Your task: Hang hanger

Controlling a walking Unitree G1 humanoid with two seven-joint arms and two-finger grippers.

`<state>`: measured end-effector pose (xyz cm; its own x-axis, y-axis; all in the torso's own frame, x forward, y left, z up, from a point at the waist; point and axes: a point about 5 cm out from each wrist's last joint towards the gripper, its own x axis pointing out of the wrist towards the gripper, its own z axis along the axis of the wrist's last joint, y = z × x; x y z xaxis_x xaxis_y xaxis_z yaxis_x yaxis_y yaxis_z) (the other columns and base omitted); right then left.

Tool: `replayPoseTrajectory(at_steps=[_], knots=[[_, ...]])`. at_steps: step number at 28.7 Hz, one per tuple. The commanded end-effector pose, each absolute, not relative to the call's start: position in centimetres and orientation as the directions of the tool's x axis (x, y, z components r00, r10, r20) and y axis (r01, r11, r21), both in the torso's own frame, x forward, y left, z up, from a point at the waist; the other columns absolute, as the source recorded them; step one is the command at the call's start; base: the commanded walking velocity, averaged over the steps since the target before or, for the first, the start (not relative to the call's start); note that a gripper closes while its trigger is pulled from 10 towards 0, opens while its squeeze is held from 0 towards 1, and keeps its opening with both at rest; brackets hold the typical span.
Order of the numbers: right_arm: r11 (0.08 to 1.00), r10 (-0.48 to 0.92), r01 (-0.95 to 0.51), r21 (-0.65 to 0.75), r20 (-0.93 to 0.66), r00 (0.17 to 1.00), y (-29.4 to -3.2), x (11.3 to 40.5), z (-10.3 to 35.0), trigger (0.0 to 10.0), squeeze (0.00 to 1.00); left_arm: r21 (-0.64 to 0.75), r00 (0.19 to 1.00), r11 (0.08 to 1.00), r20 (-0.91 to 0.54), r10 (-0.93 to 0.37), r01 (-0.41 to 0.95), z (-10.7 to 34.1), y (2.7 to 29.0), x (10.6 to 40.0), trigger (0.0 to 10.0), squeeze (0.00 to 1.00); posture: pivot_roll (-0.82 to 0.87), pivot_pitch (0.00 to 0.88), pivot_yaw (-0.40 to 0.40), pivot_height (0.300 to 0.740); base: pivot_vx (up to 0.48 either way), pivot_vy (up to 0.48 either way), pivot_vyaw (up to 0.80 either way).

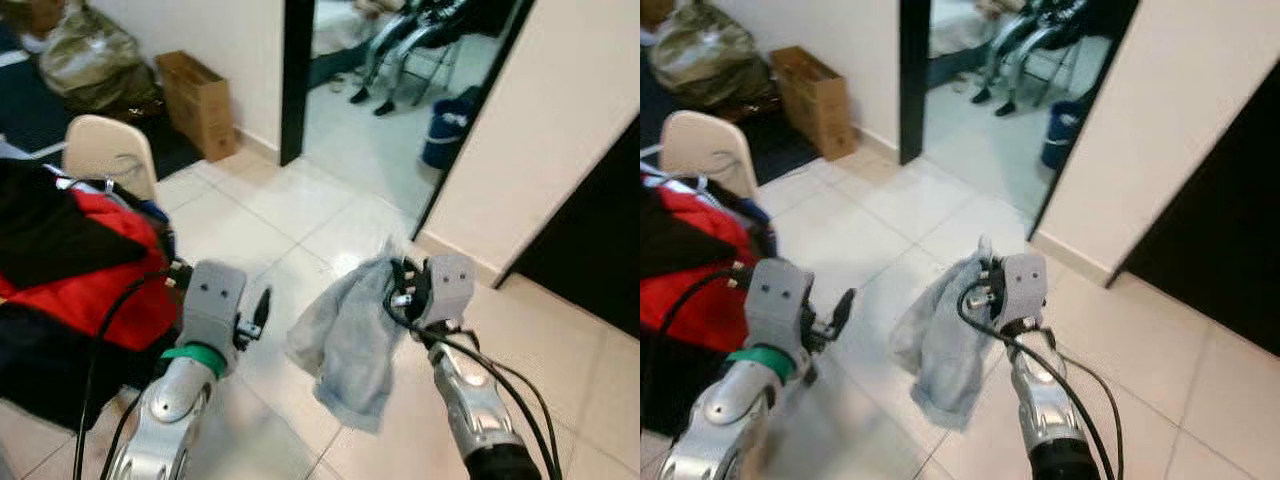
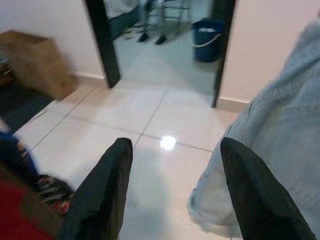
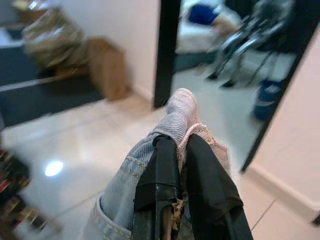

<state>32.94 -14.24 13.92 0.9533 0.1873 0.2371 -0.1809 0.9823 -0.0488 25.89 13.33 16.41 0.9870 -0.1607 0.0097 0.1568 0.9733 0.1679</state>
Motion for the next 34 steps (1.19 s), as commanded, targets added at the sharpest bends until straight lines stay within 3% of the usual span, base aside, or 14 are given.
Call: replayPoseTrajectory(at_steps=[1, 18, 26, 34], knots=[[0.985, 0.171, -0.165, -0.047, 0.268, 0.948, -14.4, 32.9, 14.4, 10.0, 0.0, 0.154, 0.984, 0.972, 0.006, -0.179, 0.176, 16.4, 13.2, 25.8, 10.0, 0.0, 0.03, 0.072, 0.014, 0.74, 0.0, 0.0, -0.8], [0.991, 0.134, -0.117, -0.07, 0.337, 0.932, -15.1, 32.9, 16.3, 10.0, 0.0, 0.125, 0.97, 0.965, 0.047, -0.24, 0.233, 17.2, 12.7, 26.1, 10.0, 0.0, 0.01, 0.069, 0.027, 0.74, 0.0, 0.0, -0.8], [0.992, 0.125, -0.105, -0.074, 0.352, 0.928, -15.4, 33.0, 16.8, 10.0, 0.0, 0.126, 0.935, 0.93, 0.032, -0.352, 0.346, 17.2, 12.2, 25.5, 10.0, 0.0, 0.01, 0.07, 0.027, 0.74, 0.0, 0.0, -0.8], [0.991, 0.127, -0.106, -0.076, 0.356, 0.926, -15.3, 33.1, 17.0, 10.0, 0.0, 0.109, 0.923, 0.919, 0.028, -0.383, 0.378, 17.1, 11.8, 25.3, 10.0, 0.0, 0.01, 0.068, 0.026, 0.74, 0.0, 0.0, -0.8]])
